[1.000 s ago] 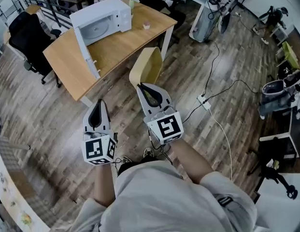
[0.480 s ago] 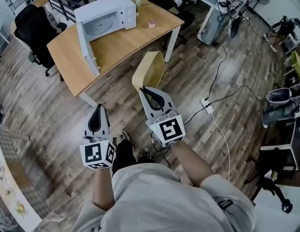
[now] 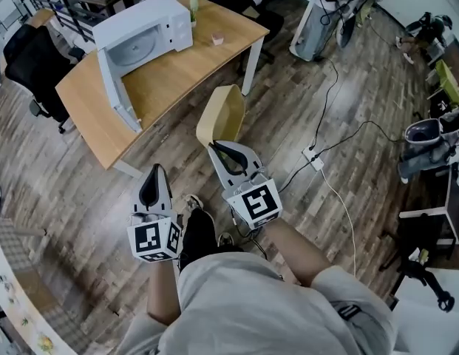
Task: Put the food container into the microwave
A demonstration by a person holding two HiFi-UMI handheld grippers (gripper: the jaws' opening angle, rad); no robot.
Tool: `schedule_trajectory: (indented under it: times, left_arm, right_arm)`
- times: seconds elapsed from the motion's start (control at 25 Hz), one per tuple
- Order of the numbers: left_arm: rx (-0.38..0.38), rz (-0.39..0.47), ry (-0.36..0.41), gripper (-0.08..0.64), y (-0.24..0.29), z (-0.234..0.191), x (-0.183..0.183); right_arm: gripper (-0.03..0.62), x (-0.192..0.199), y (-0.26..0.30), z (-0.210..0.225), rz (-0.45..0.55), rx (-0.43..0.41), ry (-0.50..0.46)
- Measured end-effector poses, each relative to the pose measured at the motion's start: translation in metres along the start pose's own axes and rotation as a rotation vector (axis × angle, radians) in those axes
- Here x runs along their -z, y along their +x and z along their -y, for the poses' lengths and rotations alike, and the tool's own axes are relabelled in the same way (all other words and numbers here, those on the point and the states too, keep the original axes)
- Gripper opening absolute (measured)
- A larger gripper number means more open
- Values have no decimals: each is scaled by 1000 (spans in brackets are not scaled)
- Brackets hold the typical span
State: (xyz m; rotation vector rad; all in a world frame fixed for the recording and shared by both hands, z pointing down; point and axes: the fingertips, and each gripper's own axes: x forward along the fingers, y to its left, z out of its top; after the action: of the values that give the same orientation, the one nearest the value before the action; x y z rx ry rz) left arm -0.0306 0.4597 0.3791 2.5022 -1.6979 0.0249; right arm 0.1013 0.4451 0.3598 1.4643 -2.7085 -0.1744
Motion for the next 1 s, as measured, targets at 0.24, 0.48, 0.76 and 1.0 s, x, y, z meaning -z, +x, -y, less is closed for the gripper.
schedule_trajectory:
  times: [0.24, 0.48, 0.76, 1.0]
  left_arm:
    - [42, -13, -13, 12, 59, -16, 3]
    - [89, -15, -27, 12, 134, -46, -8]
    - [142, -22, -43, 12, 205, -76, -17]
    - [166, -34, -50, 12, 246, -93, -17]
  right_arm:
    - [17, 6, 46, 30, -22, 3, -31]
    - [17, 19, 109, 62, -48, 27, 13]
    - [17, 20, 169, 91, -102, 11, -48]
    - [17, 30, 209, 110, -103, 24, -16]
